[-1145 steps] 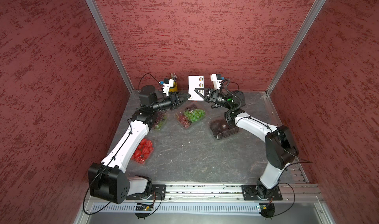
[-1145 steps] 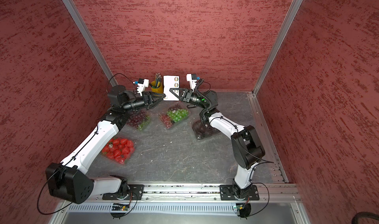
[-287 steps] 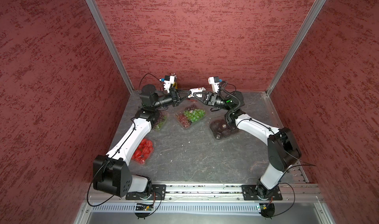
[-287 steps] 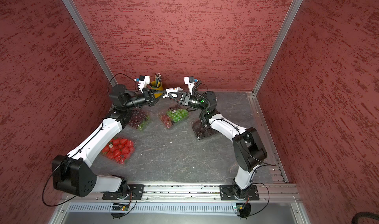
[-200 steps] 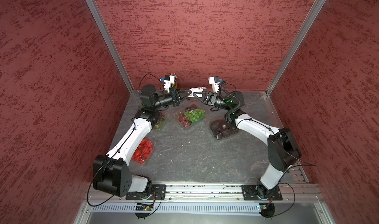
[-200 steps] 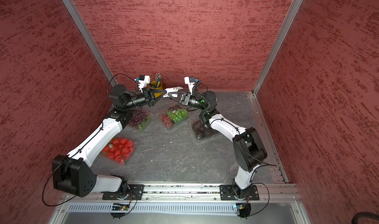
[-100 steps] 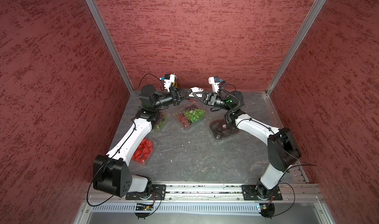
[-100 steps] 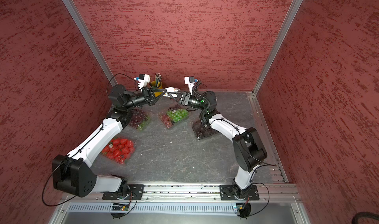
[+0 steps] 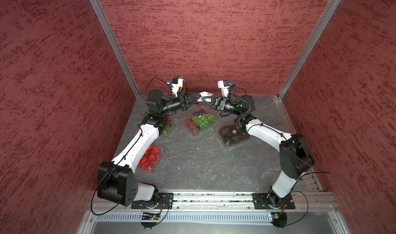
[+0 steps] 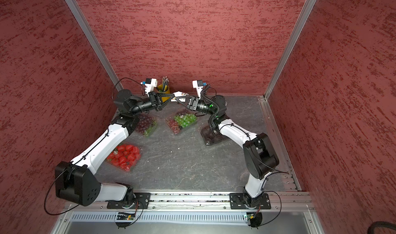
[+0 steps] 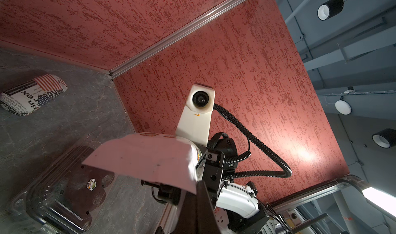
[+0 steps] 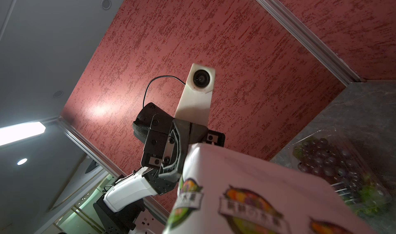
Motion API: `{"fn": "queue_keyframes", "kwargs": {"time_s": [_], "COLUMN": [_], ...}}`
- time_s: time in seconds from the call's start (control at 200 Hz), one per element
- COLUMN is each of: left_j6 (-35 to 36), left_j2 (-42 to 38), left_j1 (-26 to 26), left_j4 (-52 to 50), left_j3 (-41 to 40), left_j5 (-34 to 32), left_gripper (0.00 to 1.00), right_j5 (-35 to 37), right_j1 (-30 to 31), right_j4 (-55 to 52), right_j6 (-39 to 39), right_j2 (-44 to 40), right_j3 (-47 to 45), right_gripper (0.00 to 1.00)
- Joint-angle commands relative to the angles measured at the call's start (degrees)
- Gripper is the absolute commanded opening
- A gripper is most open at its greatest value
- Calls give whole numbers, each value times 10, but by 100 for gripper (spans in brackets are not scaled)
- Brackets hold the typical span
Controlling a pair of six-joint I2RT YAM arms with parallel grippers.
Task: Label fruit boxes
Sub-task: Adjust the label sticker.
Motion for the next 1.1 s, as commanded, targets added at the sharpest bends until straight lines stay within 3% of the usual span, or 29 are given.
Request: {"fn": "queue_keyframes", "kwargs": {"time_s": [0.0,0.306,0.546,0.952,1.092], "left_j6": [13,16,11,-8,-8], "left_j2": [-1,-6,-29,-40,-35], "left_j1": [-3,-2,24,22,15], "left_j4": [-5,-13,-18,6,9], "left_j3": [-12,-7,-28,-41,-33], "left_j5": [10,10,11,7,7], "left_gripper": [0,0,17,17,12], "right_j5": [-7,-5,2,-3,-2], "right_j1": [7,7,7,6,7], "right_j4": [27,21,13,7,1], "right_j6": [9,5,-3,-5,-10], "right_j2": [-17,-23,-26,-24,-30], "right_j3": [2,-2,-4,3,-2], "right_gripper": [0,0,0,0,0]}}
